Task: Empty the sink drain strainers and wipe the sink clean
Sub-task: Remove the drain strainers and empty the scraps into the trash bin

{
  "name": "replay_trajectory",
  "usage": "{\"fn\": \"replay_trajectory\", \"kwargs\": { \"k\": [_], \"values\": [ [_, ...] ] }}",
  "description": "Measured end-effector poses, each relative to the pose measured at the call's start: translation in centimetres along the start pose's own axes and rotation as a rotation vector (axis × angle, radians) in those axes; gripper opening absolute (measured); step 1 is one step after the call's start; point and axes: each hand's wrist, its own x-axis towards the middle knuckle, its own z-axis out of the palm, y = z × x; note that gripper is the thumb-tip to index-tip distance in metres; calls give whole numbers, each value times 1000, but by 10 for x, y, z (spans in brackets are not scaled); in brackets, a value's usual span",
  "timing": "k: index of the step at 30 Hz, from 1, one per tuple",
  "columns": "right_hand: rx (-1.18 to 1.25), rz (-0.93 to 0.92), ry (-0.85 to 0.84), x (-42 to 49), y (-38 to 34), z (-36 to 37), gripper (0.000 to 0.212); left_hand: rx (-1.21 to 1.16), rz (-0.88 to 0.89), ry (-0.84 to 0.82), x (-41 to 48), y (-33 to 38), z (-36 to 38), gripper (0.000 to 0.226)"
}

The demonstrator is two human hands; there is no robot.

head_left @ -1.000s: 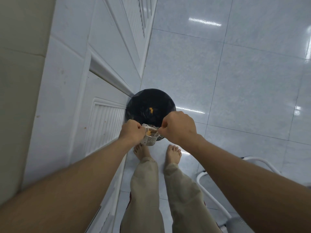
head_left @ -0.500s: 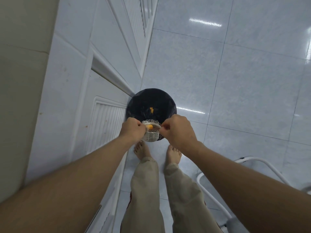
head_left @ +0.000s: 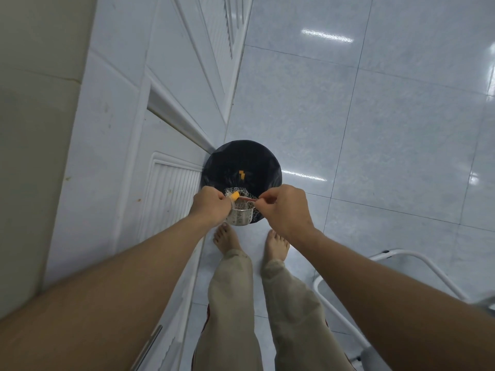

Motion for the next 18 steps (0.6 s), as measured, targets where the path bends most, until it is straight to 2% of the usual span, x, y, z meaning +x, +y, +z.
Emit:
{"fn": "replay_trajectory", "kwargs": {
  "k": [7,12,15,18],
  "values": [
    [43,63,96,6,-1,-4,14,16,-3,-14,1,0,-1,46],
    [-79,100,89,8,-3,-8,16,27,-9,-10,0,0,1,44],
    [-115,20,84,8,-1,-13,14,37,-12,-9,-1,0,1,34],
    [-187,-86,-9,8,0,-16,12,46,-5,-12,1,0,2,35]
  ]
}}
